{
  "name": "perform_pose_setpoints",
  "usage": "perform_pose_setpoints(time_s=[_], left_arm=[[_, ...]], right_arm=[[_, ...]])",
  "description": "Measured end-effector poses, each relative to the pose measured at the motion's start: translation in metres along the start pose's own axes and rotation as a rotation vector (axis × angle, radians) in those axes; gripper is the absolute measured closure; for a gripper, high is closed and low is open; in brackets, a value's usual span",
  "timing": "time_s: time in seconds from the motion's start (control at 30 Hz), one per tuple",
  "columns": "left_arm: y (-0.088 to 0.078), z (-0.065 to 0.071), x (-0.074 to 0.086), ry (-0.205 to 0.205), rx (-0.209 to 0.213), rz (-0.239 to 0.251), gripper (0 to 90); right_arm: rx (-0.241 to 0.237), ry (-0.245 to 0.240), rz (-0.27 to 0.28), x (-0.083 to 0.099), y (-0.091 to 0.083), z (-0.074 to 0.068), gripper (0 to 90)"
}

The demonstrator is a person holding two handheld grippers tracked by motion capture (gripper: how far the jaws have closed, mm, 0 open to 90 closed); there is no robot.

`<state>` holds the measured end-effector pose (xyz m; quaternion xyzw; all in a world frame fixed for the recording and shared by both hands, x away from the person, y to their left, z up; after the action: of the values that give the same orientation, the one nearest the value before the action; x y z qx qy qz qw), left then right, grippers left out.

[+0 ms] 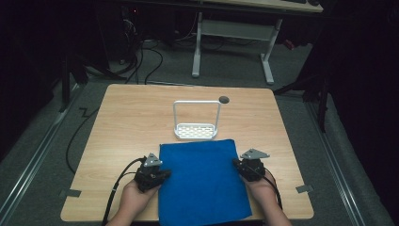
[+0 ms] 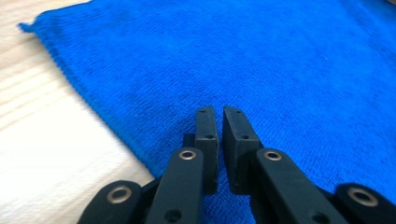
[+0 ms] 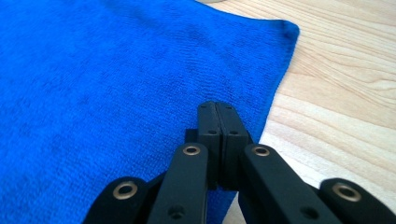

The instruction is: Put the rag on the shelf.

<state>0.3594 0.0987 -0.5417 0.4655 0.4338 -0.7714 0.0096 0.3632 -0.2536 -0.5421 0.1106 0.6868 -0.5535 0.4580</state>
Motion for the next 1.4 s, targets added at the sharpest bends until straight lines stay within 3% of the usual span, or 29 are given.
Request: perform_pose_setpoints(time_s=[0.23,0.5,0.67,0.83,1.0,1.2,1.4], left_arm=[[-0.003,-0.01,0.001,-0.022,-0.007,0.008,85.0],[-0.011,-0.007,0.009,0.0,-0.008,0.003,84.9],[-0.02,-0.006,0.017,-0.01,0.006,0.001,84.9],[-0.025,-0.004,0.022,-0.015,0.025,0.007,81.1],[-0.026,-0.007,0.018,0.012,-0.046,0.046,69.6],[-0.031,-0.02,0.008,0.011,-0.139,0.13,59.1],[-0.027,-0.035,0.002,-0.012,-0.181,0.135,55.0]], right_arm=[[-0.013,-0.006,0.0,0.003,-0.004,-0.008,90.0],[-0.034,-0.006,0.003,0.008,-0.009,-0.015,90.0],[-0.055,0.003,-0.003,0.013,-0.016,-0.025,89.9],[-0.064,-0.018,-0.003,0.014,-0.021,-0.034,82.0],[-0.06,0.008,0.068,0.008,-0.025,-0.028,71.4],[-0.044,0.003,0.072,0.007,-0.022,-0.024,67.5],[-0.024,0.041,0.071,0.004,-0.022,-0.02,66.5]])
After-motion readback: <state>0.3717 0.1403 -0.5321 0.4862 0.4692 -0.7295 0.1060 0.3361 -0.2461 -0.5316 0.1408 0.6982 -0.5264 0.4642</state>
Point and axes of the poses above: each handheld gripper's, and its own axes: y roughly forward along the jaws, x roughly out of its underside, z roughly to its right, the point moved 2 cm from there along y, roughly forward along the jaws, and after that the axes turned 2 degrees about z, right-handed, at the moved point
